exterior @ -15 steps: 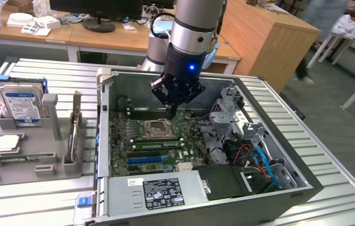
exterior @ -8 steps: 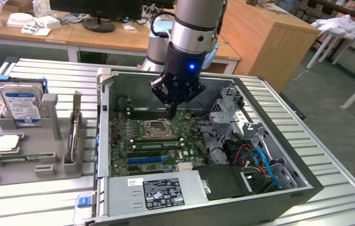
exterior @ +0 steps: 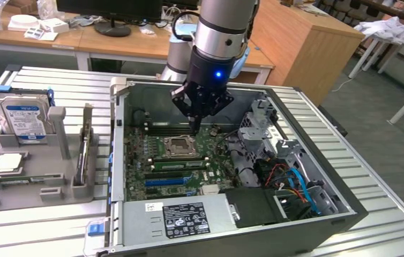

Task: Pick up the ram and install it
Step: 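Press down the ram until it locks into place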

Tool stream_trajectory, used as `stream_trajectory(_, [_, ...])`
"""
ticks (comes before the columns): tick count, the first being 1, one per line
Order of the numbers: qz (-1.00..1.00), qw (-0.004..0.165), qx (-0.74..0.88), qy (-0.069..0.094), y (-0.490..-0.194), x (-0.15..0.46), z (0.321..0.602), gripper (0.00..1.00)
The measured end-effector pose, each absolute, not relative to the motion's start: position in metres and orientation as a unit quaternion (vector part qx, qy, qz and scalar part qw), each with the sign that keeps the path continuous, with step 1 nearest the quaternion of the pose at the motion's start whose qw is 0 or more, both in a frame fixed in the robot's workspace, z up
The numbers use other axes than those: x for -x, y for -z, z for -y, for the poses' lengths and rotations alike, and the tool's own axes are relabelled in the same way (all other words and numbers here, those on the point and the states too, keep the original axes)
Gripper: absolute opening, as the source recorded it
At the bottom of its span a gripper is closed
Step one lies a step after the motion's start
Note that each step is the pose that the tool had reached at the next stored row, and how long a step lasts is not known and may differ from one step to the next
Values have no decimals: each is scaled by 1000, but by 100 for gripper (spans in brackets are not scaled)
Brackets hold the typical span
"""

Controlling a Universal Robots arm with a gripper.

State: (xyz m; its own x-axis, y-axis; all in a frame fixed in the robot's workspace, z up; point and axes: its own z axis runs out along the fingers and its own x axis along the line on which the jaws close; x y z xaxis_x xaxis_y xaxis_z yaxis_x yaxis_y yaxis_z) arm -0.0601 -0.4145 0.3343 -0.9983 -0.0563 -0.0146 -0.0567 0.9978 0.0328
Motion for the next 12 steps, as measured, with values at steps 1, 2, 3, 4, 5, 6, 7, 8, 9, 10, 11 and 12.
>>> stream_trajectory(1, [-1000,7,26,-17,-334,60,415,11])
stream_trajectory(2, [-1000,7,22,-17,-334,60,415,11])
stream_trajectory(3, [-1000,7,19,-17,-334,60,415,11])
stream_trajectory(4, [-1000,7,16,-17,-334,60,415,11])
stream_trajectory(5, [-1000,7,14,-17,-334,60,415,11])
stream_trajectory(6, [-1000,7,12,-17,-334,60,415,11])
stream_trajectory(7, [-1000,7,11,-17,-334,60,415,11])
stream_trajectory(8, [-1000,7,11,-17,-334,60,415,11])
stream_trajectory(9, [-1000,7,11,-17,-334,60,415,11])
stream_trajectory(10, [-1000,7,11,-17,-334,60,415,11])
stream_trajectory(11, [-1000,7,11,-17,-334,60,415,11])
stream_trajectory(12, [-1000,7,11,-17,-334,60,415,11])
